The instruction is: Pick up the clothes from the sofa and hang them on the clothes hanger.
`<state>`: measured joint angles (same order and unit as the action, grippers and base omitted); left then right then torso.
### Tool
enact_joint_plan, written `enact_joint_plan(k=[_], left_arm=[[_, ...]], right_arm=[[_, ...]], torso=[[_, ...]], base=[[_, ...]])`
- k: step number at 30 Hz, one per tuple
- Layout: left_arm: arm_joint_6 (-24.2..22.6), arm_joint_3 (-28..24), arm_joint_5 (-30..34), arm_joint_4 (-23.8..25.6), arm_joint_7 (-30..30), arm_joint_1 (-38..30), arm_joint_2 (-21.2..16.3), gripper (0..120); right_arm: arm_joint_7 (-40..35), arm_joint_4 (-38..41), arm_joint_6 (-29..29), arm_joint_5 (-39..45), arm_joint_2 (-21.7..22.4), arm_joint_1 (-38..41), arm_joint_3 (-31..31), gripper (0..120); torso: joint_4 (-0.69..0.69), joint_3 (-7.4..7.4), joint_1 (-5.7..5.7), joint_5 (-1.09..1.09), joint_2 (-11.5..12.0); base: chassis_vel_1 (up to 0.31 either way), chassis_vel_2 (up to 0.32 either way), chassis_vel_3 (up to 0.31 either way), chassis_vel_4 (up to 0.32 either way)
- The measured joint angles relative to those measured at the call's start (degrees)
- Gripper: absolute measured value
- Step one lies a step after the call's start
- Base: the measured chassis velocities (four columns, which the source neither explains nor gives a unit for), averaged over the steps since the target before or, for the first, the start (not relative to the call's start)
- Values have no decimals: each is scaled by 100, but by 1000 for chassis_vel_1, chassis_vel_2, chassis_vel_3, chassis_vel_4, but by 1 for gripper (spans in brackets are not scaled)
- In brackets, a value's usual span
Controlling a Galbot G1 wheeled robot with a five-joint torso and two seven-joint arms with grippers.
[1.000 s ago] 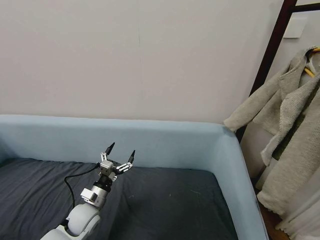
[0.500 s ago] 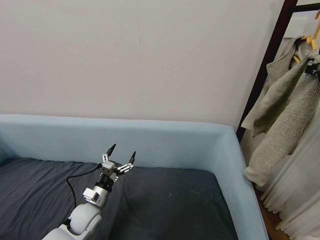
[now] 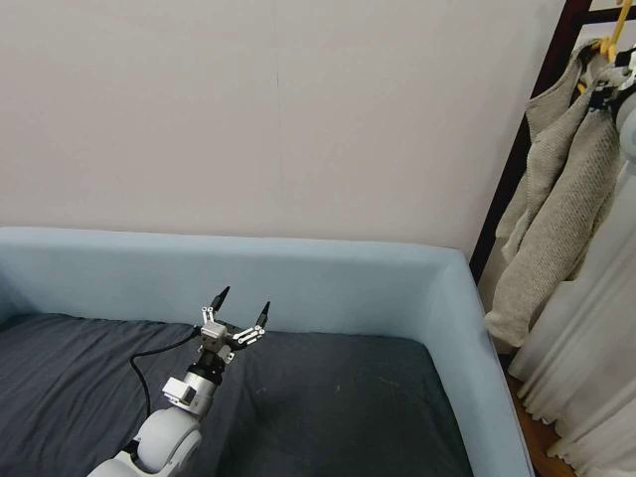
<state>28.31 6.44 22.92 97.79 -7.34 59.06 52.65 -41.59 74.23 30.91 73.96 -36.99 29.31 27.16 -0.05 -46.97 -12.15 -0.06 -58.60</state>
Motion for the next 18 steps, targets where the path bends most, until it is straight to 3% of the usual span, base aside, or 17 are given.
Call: enact_joint_plan(k=[8, 18], left_arm=[[18, -2, -15, -52, -1, -9, 107, 100], [37, -55, -21, -155, 0, -71, 170, 100]], right_arm=[[-691, -520, -67, 235, -412, 254, 142, 9], [-1027, -1024, -140, 288, -792, 378, 173, 9]], torso=[[-2, 0, 0, 1, 0], [-3, 1, 0, 1, -1]], base=[[0, 0, 0, 0], [0, 0, 0, 0]])
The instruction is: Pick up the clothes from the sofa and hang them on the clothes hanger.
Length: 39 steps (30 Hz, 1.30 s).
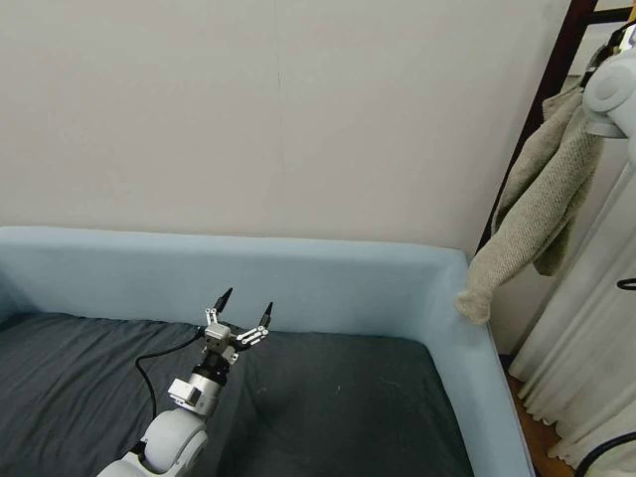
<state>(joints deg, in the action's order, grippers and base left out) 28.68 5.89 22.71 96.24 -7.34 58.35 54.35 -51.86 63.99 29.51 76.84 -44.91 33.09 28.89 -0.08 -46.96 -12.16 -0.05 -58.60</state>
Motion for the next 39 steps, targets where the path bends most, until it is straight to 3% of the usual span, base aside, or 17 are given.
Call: enact_joint_plan(k=[12, 18, 21, 22, 28, 32, 37, 39], left_arm=[[18, 62, -6, 147, 5, 134, -72, 100], [27, 161, -6, 216, 2, 237, -32, 100], [44, 309, 10, 305, -12, 381, 160, 100], [44, 309, 10, 305, -12, 381, 160, 100], [80, 703, 44, 670, -32, 942, 616, 100], [111, 837, 37, 805, -22, 1181, 765, 100], [43, 1163, 249, 1186, -16, 1665, 1153, 100], [19, 1225, 275, 1261, -16, 1764, 1243, 100]], right_arm=[[-150, 350, -10, -13, 40, -382, -219, 9], [156, 1059, -323, -208, 361, -876, -538, 27], [687, 2011, -716, -329, 793, -1630, -1087, 42], [687, 2011, -716, -329, 793, -1630, -1087, 42], [2223, 3413, -2029, -926, 1574, -3763, -2561, 69], [2571, 3766, -2648, -1187, 1683, -4320, -2945, 79], [3739, 4647, -3479, -1272, 1598, -6091, -3492, 98], [3939, 4721, -3587, -1412, 1491, -6379, -3516, 99]], torso=[[0, 1, 1, 0, 0], [2, 1, 1, -1, 0], [1, 0, 1, 2, 0], [1, 0, 1, 2, 0], [-4, 2, 2, 4, 0], [-1, 2, 1, 1, 0], [2, 1, 2, 0, -1], [0, 1, 2, 0, 0]], base=[[0, 0, 0, 0], [0, 0, 0, 0], [0, 0, 0, 0], [0, 0, 0, 0], [0, 0, 0, 0], [0, 0, 0, 0], [0, 0, 0, 0], [0, 0, 0, 0]])
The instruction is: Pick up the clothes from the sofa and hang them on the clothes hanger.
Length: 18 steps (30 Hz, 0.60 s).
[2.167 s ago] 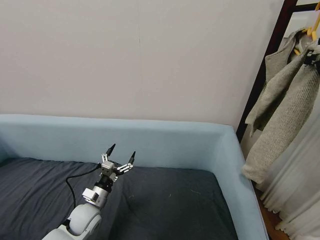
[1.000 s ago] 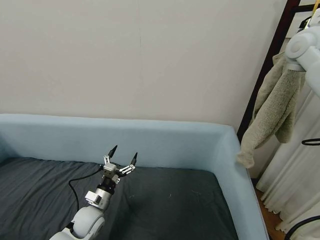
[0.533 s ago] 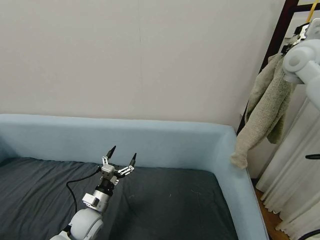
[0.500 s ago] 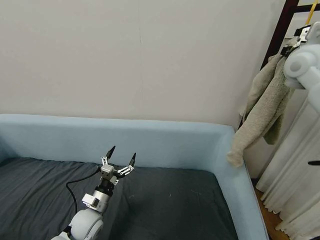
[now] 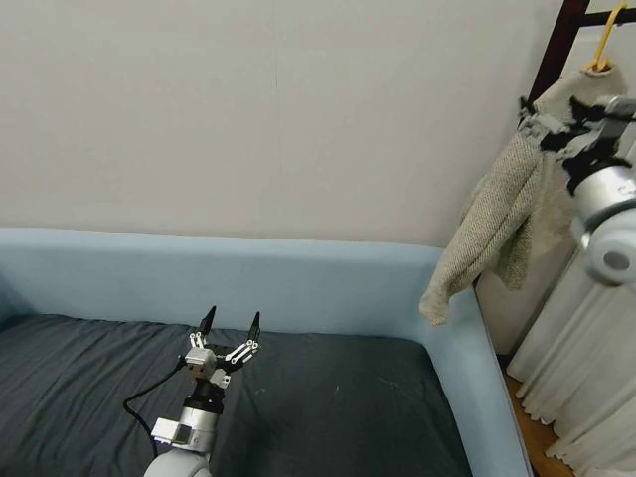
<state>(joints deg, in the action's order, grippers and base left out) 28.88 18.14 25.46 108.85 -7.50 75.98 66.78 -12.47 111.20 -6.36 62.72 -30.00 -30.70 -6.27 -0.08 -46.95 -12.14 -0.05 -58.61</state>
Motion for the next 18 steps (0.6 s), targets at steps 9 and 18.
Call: enact_joint_plan(k=[9, 18], left_arm=[[20, 448, -649, 468, 52, 760, 811, 100], [-10, 504, -1439, 545, -409, 1284, 1341, 100]], right_arm=[[782, 99, -361, -1895, -1473, -2312, -534, 100], [1491, 165, -682, -3776, -3503, -4732, -2384, 100]], torso=[[0, 0, -1, 1, 1], [-1, 0, 0, 0, 1]], base=[[0, 0, 0, 0], [0, 0, 0, 0]])
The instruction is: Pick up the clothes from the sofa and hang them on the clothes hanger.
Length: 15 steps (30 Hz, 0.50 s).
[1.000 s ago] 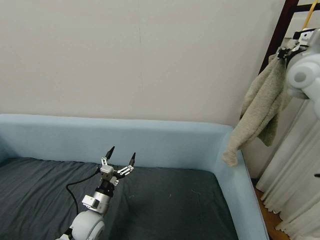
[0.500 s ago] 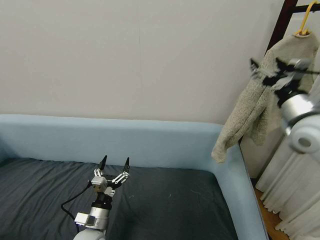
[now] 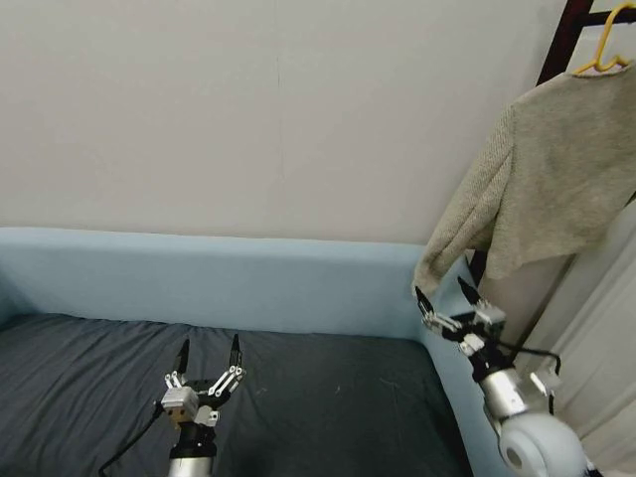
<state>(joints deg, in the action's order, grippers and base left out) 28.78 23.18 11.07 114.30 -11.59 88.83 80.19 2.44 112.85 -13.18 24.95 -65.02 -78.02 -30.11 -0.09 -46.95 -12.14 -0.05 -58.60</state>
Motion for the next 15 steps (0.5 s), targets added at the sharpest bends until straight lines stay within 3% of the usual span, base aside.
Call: enact_joint_plan(k=[2, 7, 15], left_arm=[[-3, -1, -67, 0, -38, 27, 29, 100], [-166, -76, -443, 232, -367, 358, 270, 100], [-446, -143, -537, 528, -314, 600, 206, 100]], right_arm=[[15, 45, 0, -214, -154, -142, -104, 100], [-24, 539, -3, -1366, -1221, -1164, -774, 100], [-425, 985, 218, -1810, -1515, -1876, -992, 100]], torso=[[0, 0, 0, -2, 0], [2, 0, 0, -1, -1], [1, 0, 1, -1, -1]], base=[[0, 0, 0, 0], [0, 0, 0, 0], [0, 0, 0, 0]])
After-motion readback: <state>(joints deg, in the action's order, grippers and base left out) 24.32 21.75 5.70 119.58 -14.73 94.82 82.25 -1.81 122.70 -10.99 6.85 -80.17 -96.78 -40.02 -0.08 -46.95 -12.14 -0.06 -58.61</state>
